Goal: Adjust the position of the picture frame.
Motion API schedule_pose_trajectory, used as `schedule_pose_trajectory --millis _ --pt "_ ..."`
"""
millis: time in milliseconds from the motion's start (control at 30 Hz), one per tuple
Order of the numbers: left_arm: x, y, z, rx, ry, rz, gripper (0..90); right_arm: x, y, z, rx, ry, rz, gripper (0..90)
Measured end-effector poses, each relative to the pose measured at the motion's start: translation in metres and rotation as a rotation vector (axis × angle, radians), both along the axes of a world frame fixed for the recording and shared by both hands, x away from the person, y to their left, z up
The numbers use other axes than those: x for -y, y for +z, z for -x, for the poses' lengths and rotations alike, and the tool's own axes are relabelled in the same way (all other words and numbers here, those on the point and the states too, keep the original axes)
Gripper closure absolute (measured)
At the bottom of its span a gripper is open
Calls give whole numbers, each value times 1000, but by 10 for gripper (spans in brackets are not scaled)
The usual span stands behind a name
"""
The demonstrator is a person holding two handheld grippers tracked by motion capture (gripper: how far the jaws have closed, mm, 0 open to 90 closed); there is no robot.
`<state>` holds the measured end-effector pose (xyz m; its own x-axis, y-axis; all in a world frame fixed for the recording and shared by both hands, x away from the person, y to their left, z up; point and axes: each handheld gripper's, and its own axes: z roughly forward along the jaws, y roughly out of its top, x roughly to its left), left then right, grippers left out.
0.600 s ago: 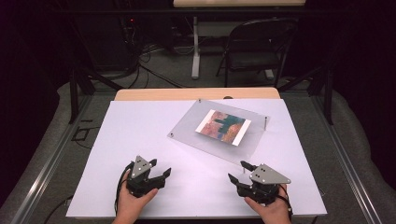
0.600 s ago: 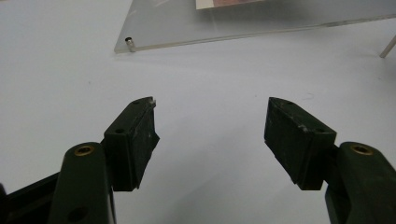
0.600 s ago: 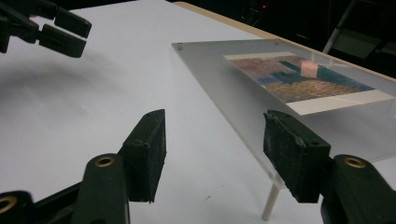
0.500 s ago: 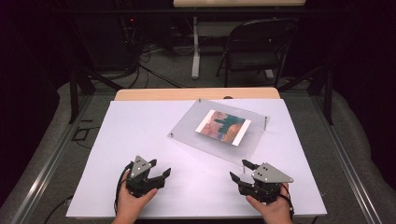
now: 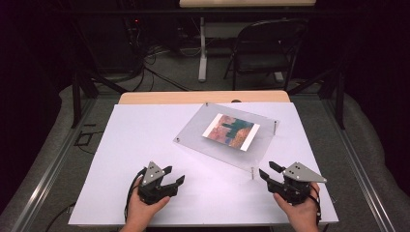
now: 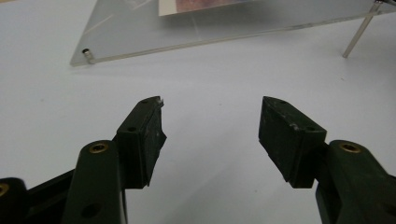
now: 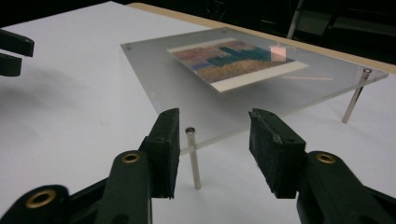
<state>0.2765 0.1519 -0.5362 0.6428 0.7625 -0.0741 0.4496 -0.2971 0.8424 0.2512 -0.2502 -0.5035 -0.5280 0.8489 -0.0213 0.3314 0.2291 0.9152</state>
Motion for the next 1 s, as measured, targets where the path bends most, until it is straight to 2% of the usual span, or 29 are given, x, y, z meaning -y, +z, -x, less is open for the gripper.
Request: schedule_pose_trajectory --millis 167,267,300,333,433,500,633,800,1000 --pt "22 -3 -6 -54 -42 33 427 5 -7 -1 -48 -2 -1 573" --pt "36 -5 -8 -50 -76 30 457 6 -9 -1 -63 -10 1 582" --pt "46 -4 -9 -59 -98 42 482 7 -11 -1 -81 -7 1 598" --pt "46 -4 -9 -59 -98 42 501 7 -11 -1 -81 -7 1 598" --pt "61 -3 -11 -71 -133 58 524 6 -16 -3 -111 21 6 636" --pt "68 -2 -11 -73 -139 65 533 3 -20 -5 -141 39 20 666" --pt "69 -1 -12 -69 -142 71 537 -6 -31 -16 -180 62 61 690" --pt "59 -1 -13 -80 -117 89 540 -14 -40 -28 -210 76 74 706" --pt "49 1 -11 -72 -95 94 556 -12 -47 -37 -251 80 37 772"
